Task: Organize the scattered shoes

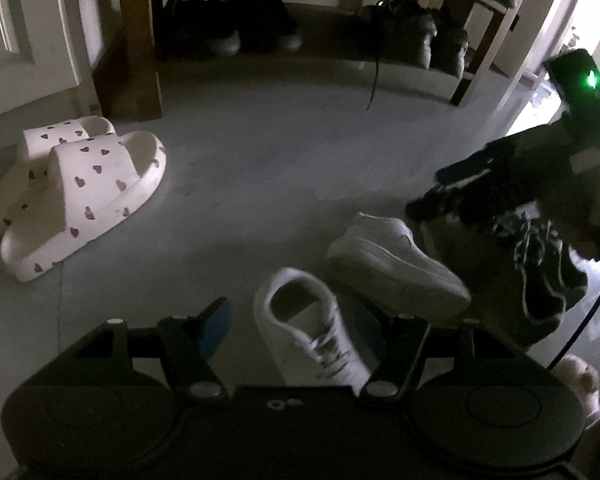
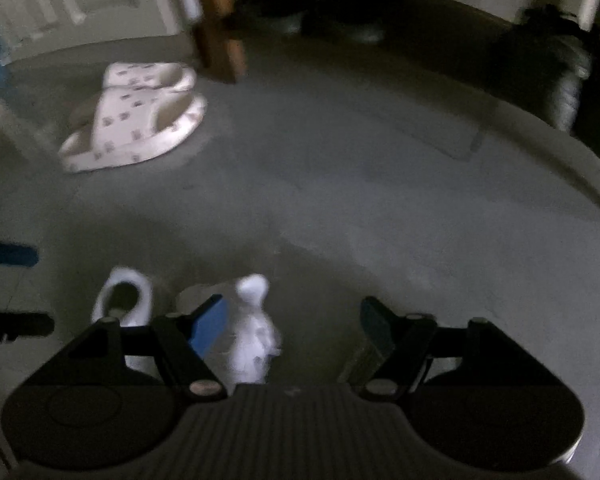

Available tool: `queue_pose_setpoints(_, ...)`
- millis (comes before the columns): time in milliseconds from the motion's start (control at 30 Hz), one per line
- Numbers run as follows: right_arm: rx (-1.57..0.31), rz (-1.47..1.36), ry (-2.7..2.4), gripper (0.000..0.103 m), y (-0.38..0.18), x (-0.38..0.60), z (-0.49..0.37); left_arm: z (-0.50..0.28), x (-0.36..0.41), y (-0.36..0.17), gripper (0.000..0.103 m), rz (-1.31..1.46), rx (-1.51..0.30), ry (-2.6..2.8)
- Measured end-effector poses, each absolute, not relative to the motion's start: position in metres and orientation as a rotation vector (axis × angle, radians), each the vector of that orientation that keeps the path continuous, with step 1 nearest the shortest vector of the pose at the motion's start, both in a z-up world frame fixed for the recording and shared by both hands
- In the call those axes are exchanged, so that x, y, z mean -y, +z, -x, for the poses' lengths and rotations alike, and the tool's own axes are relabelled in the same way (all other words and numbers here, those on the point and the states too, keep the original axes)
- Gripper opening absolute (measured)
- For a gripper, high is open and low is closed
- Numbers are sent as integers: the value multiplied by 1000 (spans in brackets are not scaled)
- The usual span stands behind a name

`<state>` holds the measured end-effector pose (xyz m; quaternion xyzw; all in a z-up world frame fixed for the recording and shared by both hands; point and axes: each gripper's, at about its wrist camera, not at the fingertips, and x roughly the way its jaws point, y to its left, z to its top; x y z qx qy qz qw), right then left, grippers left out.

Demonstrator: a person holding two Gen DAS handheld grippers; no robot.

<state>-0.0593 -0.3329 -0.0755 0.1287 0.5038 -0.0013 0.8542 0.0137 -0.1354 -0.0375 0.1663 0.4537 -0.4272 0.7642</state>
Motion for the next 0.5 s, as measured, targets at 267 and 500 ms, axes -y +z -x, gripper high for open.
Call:
queue_pose_setpoints(267,-1073,-317,172,75,-108,350,39,-12,146,-47,68,-343,-1036,-901)
queue_pose_setpoints(500,-1170,-420,335,62,-124,357,33,-11,144,-44,68,-285,-1043,-876)
